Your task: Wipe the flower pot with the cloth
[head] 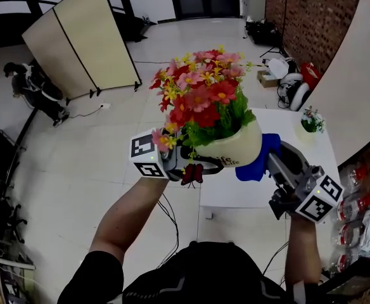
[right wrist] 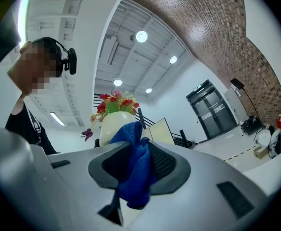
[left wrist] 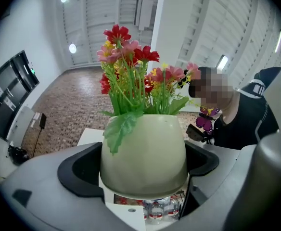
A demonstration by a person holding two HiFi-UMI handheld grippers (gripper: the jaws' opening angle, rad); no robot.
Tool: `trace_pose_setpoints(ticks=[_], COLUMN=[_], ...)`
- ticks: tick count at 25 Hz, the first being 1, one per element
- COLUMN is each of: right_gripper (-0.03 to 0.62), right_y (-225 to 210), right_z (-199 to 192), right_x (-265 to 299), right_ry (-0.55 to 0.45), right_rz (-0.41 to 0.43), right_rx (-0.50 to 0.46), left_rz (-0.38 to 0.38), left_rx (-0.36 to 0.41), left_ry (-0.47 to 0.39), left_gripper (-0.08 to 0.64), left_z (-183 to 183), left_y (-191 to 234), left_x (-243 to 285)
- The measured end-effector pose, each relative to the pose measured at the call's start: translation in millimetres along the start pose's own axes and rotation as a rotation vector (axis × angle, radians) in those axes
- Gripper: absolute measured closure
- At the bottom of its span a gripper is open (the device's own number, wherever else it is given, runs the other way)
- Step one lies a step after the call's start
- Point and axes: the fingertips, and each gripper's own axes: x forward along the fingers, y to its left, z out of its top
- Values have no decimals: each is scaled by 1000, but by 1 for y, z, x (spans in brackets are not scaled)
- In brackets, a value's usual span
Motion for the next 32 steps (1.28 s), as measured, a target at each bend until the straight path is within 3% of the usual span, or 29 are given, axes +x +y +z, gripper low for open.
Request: trace_pose_setpoints(ticks=[3,12,21,28,32], right_gripper=[495,495,495,495,495], right_y=[0,-19,-11,-35,-25], right_z=[3,17,-5,-13,-11], right_x=[2,28,25,44,64], right_ry=[-16,-19,-35,-46,-58], right_rz=[-7,16,16,-57,-18], right_rx=[9,48,74,150,182], left_rz=[0,95,143,127,118], left_rx=[-19,-44,-37,-48,-44], left_ry=[10,46,46,23,21], left_gripper=[38,38,38,38,38], left_z=[1,18,18,20,20], left_y=[1,50,55,52,52], left_x=[13,44,39,42,42])
